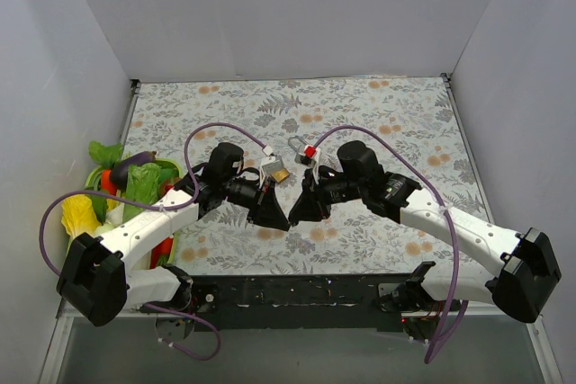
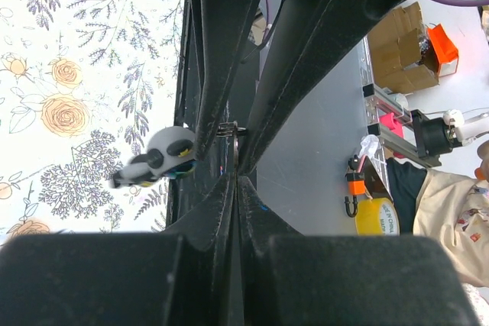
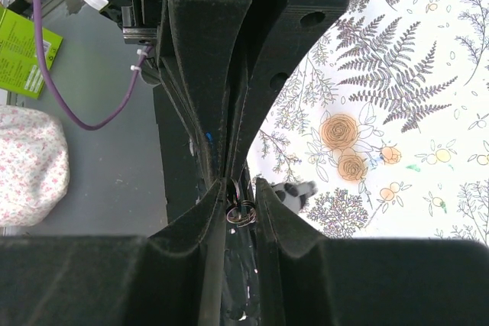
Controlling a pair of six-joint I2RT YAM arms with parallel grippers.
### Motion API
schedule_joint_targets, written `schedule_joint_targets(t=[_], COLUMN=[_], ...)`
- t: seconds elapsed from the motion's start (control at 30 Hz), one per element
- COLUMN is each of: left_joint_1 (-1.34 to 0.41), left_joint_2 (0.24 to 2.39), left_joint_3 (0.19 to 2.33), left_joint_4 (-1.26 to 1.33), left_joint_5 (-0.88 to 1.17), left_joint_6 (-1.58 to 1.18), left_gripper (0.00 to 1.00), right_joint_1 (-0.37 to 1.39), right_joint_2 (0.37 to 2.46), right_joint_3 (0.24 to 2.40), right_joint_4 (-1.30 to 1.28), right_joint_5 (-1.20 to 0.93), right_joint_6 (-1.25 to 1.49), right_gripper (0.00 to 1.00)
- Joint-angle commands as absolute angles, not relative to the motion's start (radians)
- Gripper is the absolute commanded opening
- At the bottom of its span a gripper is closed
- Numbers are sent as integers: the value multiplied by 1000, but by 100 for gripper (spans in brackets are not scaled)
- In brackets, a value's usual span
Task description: Unlock with the key
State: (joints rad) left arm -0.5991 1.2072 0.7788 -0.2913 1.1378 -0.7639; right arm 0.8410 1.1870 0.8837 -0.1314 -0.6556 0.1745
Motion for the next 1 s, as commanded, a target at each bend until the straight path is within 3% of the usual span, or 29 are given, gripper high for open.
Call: schedule_joint_targets(t=[0.0,0.17,0.23,0.27,0.37,0.5,0.8,0.97], left_joint_1=[-603,-603,-603,-603,-601,-601,-568,-563], left_joint_2=[1195,1192,1192,1193,1189,1175,1144,1179], left_joint_3=[811,815,816,818,822,813,750,764], left_joint_4=[-290,-290,-293,-293,-296,-279,-163,-126], left_joint_5=[1161,1099,1054,1019,974,910,763,432], left_joint_6=[-750,-759,-767,-775,-781,-819,-1055,-1296], left_gripper=[0,0,9,33,74,96,98,95], right_joint_1=[838,838,838,838,836,836,834,836], right_joint_2=[1166,1164,1146,1138,1103,1039,884,810], right_joint_3=[891,887,881,877,867,836,746,704], right_joint_4=[-150,-158,-153,-150,-144,-118,-106,-103], right_joint_5=[-641,-629,-598,-563,-487,-388,-138,-74], right_joint_6=[153,153,163,166,186,224,290,313], right_gripper=[1,1,1,1,1,1,1,1])
